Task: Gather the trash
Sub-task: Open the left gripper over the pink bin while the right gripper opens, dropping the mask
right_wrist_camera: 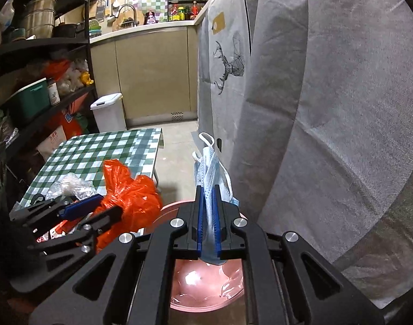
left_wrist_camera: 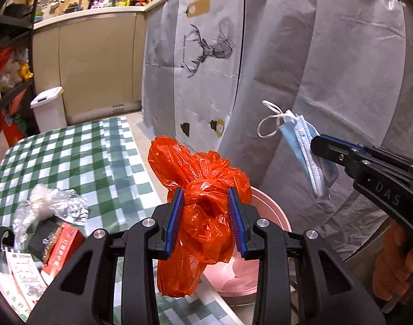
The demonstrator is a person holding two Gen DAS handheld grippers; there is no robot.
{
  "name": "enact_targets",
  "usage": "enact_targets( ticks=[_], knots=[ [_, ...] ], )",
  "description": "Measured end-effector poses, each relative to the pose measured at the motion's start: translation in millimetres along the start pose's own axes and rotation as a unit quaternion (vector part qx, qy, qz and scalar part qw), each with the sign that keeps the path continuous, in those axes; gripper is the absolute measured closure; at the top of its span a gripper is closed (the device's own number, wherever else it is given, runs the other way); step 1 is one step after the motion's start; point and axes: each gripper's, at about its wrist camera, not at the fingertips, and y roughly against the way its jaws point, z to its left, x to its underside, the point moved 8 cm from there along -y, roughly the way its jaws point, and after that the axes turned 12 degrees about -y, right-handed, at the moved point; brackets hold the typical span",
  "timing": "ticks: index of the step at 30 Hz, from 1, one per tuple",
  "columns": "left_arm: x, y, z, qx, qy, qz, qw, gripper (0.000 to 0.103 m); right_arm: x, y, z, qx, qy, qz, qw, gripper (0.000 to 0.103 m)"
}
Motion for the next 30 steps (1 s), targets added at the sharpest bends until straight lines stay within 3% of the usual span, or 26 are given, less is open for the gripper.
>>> enact_targets(
  ticks=[7, 9, 11, 12, 30],
  knots=[
    [1.7, -15.3, -9.9, 0.016, 0.004, 0.014, 0.9998, 0.069, 1.4, -8.5, -6.3, 0.004, 0.0, 0.008, 1.0, 0.093],
    [1.8, -18.8, -13.6, 0.021, 0.002, 0.019, 0.9996, 0.064, 0.8, -11.5, -9.5, 0.008, -0.004, 0.011, 1.0, 0.084],
    [1.4, -21.0, -14.8, 0.019, 0.001, 0.024, 0.9995, 0.051, 0.7, -12.5, -13.4, 0.013, -0.01, 0.013, 1.0, 0.055],
    [0.6, -20.2, -14.4, 0.018, 0.003, 0.021, 0.9996, 0.051, 0.5, -12.0, -14.2, 0.013, -0.012, 0.011, 1.0, 0.053],
    [1.3, 25.2, 28.8, -0.015, 0.008, -0.009, 0.9998, 0.051, -6.0, 3.9, 7.2, 0.0, -0.004, -0.024, 1.0, 0.053]
  ],
)
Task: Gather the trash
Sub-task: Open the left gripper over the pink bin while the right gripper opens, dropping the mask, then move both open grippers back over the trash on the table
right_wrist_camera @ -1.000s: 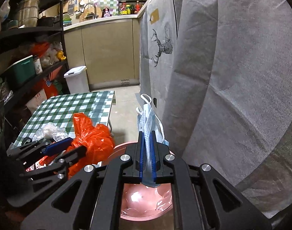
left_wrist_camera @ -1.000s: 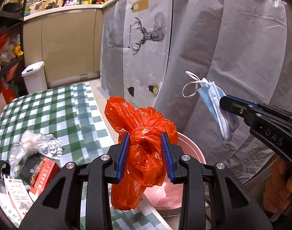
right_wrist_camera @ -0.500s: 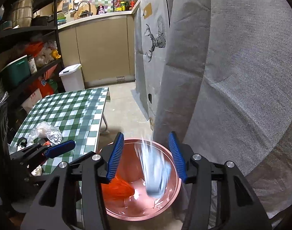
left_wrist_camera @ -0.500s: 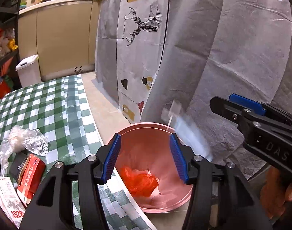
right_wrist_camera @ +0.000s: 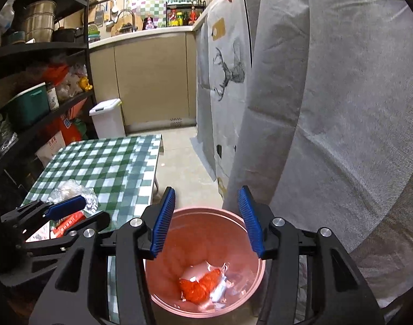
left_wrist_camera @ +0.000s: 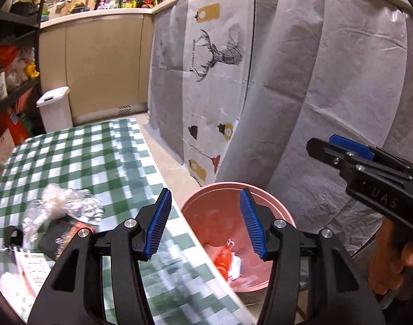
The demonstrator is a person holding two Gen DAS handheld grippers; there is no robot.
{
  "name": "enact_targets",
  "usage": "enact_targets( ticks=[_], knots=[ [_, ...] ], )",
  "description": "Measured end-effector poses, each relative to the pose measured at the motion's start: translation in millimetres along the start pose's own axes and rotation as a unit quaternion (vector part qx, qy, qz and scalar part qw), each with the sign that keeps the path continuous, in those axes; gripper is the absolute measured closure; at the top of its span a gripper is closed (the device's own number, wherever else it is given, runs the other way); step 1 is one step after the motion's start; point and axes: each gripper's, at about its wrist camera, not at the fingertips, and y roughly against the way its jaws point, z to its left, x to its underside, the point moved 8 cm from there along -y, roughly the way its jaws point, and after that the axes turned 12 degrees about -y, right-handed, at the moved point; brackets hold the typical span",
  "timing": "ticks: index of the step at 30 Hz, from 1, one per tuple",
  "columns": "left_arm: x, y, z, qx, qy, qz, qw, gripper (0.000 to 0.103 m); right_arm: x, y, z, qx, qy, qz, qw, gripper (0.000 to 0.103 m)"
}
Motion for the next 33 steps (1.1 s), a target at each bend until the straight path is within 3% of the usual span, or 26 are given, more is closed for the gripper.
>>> enact_targets(
  ticks=[6, 13, 21, 27, 33],
  knots=[
    [3.3, 26.7, 28.5, -0.016, 0.003, -0.009, 0.9998, 0.055, -6.0, 10.3, 20.0, -0.014, -0.009, -0.023, 1.0, 0.057],
    [10.3, 67.6, 80.1, -0.041, 0.022, -0.015, 0.9988, 0.061, -8.6, 16.8, 56.4, -0.048, -0.009, -0.017, 0.999, 0.072],
    [18.4, 109.4, 151.5, -0.086, 0.024, -0.005, 0.996, 0.067, -7.9, 24.9, 97.0, -0.08, 0.008, -0.021, 0.997, 0.075],
    [40.3, 140.2, 199.6, -0.111, 0.022, 0.008, 0.9935, 0.072, 4.3, 26.8, 129.8, -0.115, 0.027, -0.008, 0.993, 0.086],
    [68.1, 157.1, 233.8, -0.13, 0.015, 0.027, 0.9911, 0.072, 16.5, 26.3, 164.1, -0.145, 0.049, 0.002, 0.988, 0.087]
  ],
)
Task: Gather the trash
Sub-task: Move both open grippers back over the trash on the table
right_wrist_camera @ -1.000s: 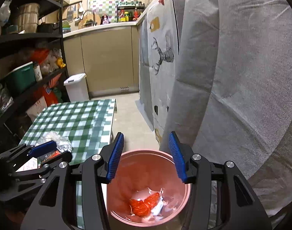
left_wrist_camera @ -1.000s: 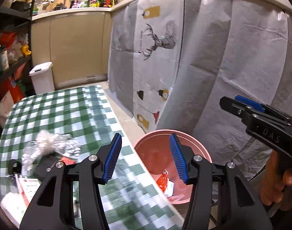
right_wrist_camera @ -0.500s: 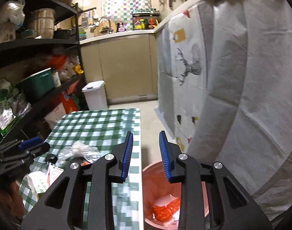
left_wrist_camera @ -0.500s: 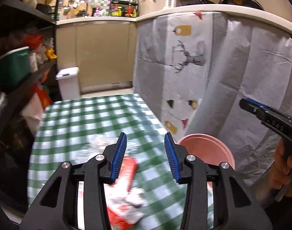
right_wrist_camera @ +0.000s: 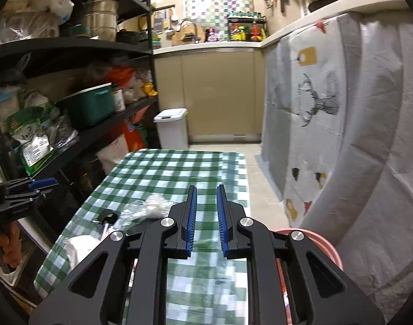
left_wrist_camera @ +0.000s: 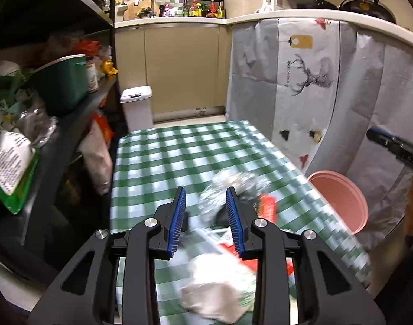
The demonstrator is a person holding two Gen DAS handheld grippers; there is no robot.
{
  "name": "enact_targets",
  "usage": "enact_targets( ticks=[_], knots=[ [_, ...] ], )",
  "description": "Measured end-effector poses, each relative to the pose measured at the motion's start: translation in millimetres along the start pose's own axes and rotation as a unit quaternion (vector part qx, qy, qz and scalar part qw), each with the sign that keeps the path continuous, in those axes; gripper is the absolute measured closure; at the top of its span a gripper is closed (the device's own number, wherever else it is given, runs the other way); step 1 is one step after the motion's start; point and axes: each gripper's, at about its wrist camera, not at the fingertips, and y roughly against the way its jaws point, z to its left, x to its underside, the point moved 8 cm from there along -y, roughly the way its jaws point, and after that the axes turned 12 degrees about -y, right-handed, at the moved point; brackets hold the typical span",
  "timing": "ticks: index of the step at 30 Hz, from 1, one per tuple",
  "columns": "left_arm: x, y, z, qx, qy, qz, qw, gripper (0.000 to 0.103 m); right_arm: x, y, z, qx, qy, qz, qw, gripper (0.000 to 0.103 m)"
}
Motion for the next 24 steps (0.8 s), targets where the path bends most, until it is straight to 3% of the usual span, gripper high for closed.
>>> enact_targets(
  ticks=[8, 12, 24],
  knots=[
    [32.6, -9.3, 22.8, 0.019, 0.016, 0.026, 0.9993, 0.072, 12.9, -16.1, 42.9, -0.035, 0.025, 0.018, 0.999, 0.087],
    [45.2, -16.4, 26.3, 0.009, 0.004, 0.036, 0.9993, 0.072, 20.1, -23.1, 61.2, -0.051, 0.042, 0.024, 0.998, 0.087],
    [43.6, -30.4, 34.0, 0.017, 0.02, 0.031, 0.9992, 0.072, 38.7, -65.0, 86.1, -0.059, 0.061, 0.054, 0.995, 0.086]
  ],
)
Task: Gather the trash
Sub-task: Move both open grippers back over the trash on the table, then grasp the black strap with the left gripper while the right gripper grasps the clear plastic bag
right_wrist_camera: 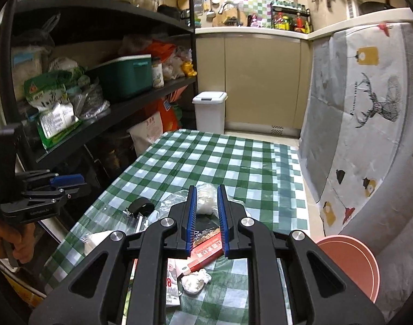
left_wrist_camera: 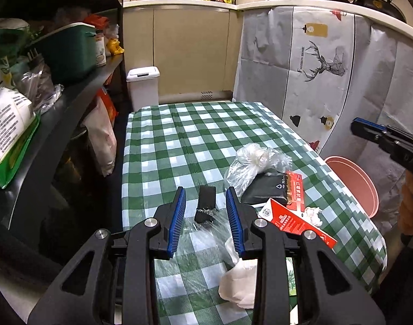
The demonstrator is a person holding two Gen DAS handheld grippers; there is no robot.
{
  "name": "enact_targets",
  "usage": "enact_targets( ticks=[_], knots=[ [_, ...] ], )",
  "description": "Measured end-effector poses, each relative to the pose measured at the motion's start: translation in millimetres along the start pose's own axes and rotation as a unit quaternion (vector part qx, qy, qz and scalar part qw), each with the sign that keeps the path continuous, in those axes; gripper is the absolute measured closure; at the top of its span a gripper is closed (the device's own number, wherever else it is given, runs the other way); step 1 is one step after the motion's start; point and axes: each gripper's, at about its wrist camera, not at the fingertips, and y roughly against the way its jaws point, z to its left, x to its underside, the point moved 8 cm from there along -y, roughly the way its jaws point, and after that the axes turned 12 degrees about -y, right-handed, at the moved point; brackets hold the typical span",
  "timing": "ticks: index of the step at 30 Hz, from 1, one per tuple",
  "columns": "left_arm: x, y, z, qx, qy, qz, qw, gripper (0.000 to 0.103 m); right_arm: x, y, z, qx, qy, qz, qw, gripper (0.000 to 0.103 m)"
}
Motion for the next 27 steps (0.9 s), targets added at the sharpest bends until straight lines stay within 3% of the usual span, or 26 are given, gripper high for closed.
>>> enact_targets(
  ticks=[19, 27],
  knots=[
    [6.4, -76.0, -0.4, 0.028, 0.006, 0.049, 0.9984, 0.072, 11.0, -115.4, 7.1, -0.02, 0.021, 0.058, 0.998, 0.086],
    [17.7, -106.0, -9.1, 0.028, -0.007, 0.089, 0.9956, 0.072, 26.1, -151.6, 8.1, -0.018, 0.029, 0.095, 0.995, 0.075]
  ],
)
